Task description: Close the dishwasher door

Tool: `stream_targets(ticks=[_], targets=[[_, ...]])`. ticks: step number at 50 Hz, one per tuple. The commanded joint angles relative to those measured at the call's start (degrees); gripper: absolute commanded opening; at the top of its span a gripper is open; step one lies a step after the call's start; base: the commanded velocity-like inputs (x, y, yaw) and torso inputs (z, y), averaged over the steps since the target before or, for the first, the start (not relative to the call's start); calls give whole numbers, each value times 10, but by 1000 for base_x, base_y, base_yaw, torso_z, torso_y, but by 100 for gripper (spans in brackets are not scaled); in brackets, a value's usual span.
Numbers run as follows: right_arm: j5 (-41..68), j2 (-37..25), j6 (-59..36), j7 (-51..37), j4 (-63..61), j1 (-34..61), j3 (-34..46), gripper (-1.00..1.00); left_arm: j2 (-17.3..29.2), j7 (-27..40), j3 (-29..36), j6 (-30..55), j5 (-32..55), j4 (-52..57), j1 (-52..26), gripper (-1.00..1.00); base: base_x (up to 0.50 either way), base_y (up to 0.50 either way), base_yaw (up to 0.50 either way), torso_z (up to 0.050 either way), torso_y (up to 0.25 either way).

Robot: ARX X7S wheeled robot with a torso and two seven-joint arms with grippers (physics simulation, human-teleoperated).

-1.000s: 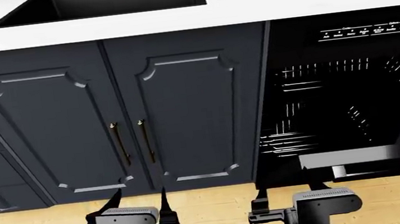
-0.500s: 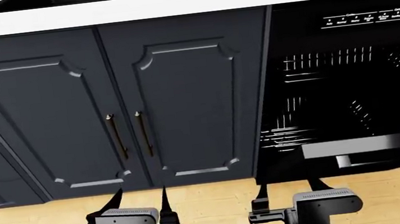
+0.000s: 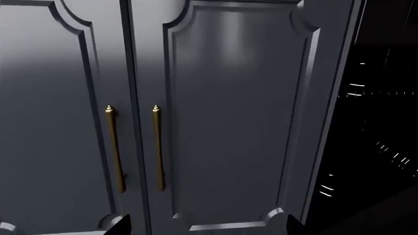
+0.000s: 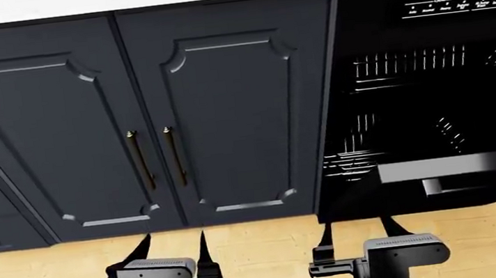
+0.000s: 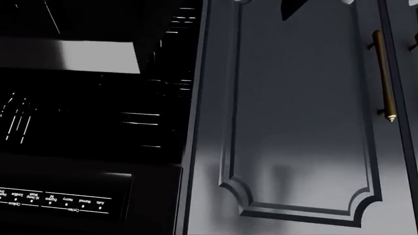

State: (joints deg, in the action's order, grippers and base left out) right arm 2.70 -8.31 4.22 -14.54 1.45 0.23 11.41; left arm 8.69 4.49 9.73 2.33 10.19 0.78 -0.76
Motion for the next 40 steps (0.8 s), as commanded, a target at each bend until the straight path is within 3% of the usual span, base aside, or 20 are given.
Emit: stream_targets(ticks=[1, 40], targets=[[2, -3, 2, -6, 4, 2, 5, 100, 3, 3, 4, -6, 5, -3, 0, 100, 0, 0, 0, -50, 0], [8, -15, -5, -22, 1, 4, 21, 100, 15, 17, 20, -16, 8, -1, 1, 100, 0, 0, 0, -50, 0]])
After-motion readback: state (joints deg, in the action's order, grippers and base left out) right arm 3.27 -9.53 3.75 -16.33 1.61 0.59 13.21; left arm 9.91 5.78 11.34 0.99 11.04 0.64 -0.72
